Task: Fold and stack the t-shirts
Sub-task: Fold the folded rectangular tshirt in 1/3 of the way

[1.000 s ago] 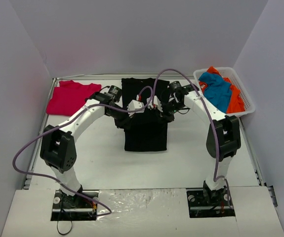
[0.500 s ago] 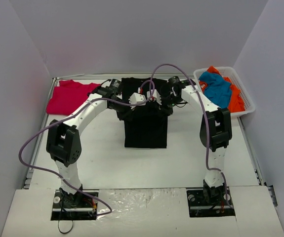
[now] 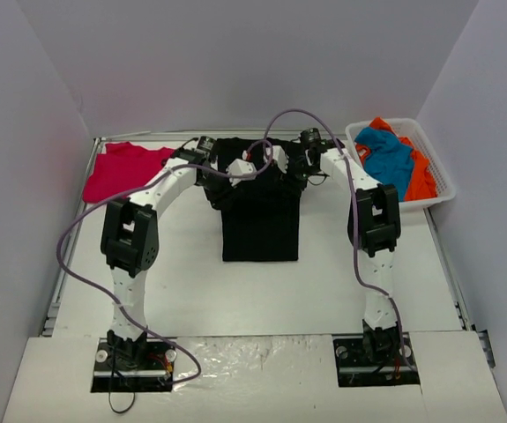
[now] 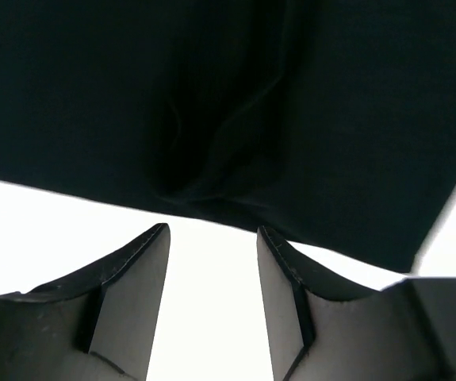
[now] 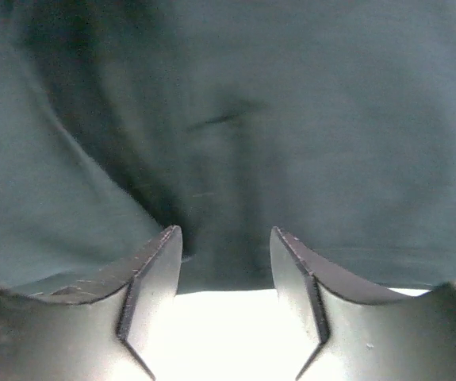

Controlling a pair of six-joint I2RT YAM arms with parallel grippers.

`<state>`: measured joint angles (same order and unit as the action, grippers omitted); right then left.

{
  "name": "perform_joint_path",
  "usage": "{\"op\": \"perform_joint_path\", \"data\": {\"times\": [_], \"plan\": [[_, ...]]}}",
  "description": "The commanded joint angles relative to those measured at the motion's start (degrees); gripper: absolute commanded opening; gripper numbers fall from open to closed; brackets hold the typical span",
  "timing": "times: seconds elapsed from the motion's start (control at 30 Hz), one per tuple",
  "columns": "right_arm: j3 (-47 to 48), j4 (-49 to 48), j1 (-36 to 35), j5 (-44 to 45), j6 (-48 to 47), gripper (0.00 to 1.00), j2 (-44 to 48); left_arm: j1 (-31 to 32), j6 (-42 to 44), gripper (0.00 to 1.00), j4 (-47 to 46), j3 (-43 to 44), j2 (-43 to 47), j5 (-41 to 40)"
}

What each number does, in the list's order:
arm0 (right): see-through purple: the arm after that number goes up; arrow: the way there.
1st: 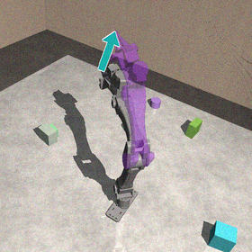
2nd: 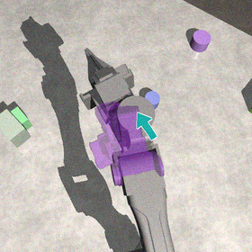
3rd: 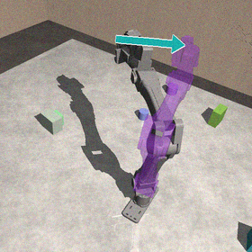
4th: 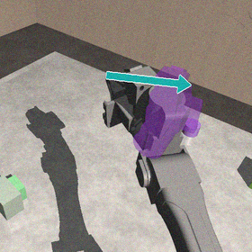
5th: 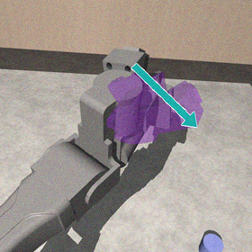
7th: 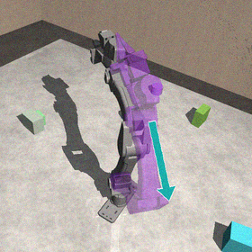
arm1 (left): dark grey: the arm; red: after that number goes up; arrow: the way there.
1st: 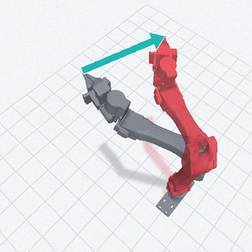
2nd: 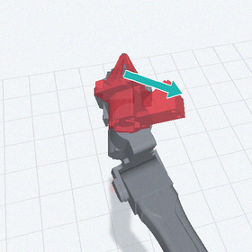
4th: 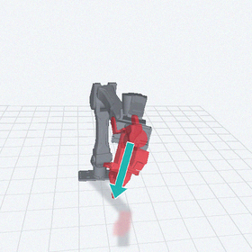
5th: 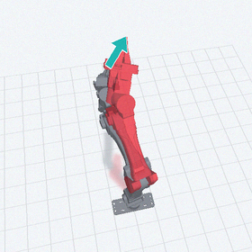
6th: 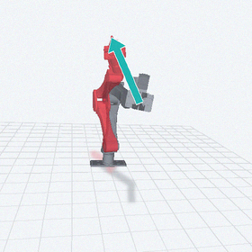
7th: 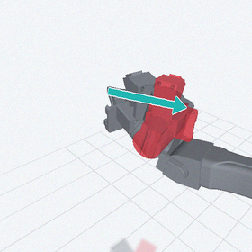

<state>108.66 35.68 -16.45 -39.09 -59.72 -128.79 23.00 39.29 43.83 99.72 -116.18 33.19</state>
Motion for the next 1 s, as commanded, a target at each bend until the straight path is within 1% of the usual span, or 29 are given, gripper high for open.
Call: {"op": "perform_joint_path", "data": {"times": [0.0, 0.13, 0.17, 0.23, 0.37, 0.4, 0.43, 0.47, 0.5, 0.53, 0.57, 0.6, 0.63, 0.73, 0.77, 0.8, 0.87, 0.97], "plan": [[6.28, -6.24, 0.54, 4.72, 6.46, 0.47, -2.86, -2.17, 0.09, 0.47, -0.94, 7.05, -0.54, -3.74], [7.53, -7.38, 0.45, 6.48, 8.39, 0.47, -1.99, -2.79, -0.35, 0.48, -0.77, 9.0, 1.3, -4.8], [7.01, -7.55, 0.36, 6.57, 8.66, 0.47, -0.25, -2.79, -0.53, 0.47, -0.85, 8.65, 2.09, -4.89], [4.91, -8.25, -0.07, 7.01, 9.1, 0.48, 2.39, -2.79, -1.49, 0.48, -3.83, 4.71, 5.86, -5.06], [-5.27, -11.59, -1.21, 10.34, 11.12, 0.49, 11.51, -1.83, -1.67, 0.46, -5.33, -3.72, 12.54, -3.66], [-7.22, -11.6, -1.22, 9.92, 11.38, 0.48, 13.29, -1.3, -1.06, 0.46, -6.73, -8.88, 16.3, -3.14], [-9.24, -11.6, -1.39, 8.87, 11.56, 0.48, 14.87, -0.77, -0.97, 0.45, -7.96, -11.89, 18.34, -3.48], [-11.43, -11.43, -1.39, 7.64, 11.3, 0.48, 18.71, 0.01, -0.88, 0.45, -9.19, -14.79, 20.36, -4.27], [-15.98, -11.42, -1.39, 6.32, 11.04, 0.48, 20.75, 2.11, -0.44, 0.44, -10.6, -17.69, 23.69, -5.32], [-18.2, -11.34, -1.31, 3.7, 11.03, 0.49, 22.43, 3.44, 0.78, 0.44, -10.7, -22.68, 25.11, -8.37], [-22.75, -11.16, -1.39, 2.71, 11.03, 0.52, 25.66, 5.19, 1.31, 0.44, -10.79, -25.17, 26.43, -10.41], [-24.97, -11.16, -1.39, 2.27, 11.21, 0.54, 27.18, 8.78, 1.58, 0.44, -12.7, -27.89, 28.88, -15.56], [-26.99, -11.07, -1.48, 2.09, 11.47, 0.56, 28.32, 10.46, 1.49, 0.44, -14.72, -33.75, 30.12, -18.05], [-34.2, -10.02, -1.4, 2.0, 12.26, 0.56, 31.84, 15.65, 1.06, 0.44, -21.93, -41.52, 33.64, -25.16], [-35.78, -9.67, -1.39, 1.65, 12.52, 0.57, 32.98, 16.36, 0.53, 0.44, -23.6, -45.28, 34.17, -26.32], [-38.58, -9.23, -1.39, 1.21, 12.7, 0.56, 33.43, 16.98, -0.17, 0.44, -26.75, -46.8, 34.7, -28.34], [-40.62, -7.56, -1.48, -0.01, 12.53, 0.56, 34.3, 17.86, -0.88, 0.44, -29.85, -50.3, 34.97, -30.02], [-43.79, -6.77, -1.57, 0.76, 12.35, 0.55, 35.19, 18.21, -1.76, 0.44, -37.39, -54.26, 35.76, -31.43]]}}
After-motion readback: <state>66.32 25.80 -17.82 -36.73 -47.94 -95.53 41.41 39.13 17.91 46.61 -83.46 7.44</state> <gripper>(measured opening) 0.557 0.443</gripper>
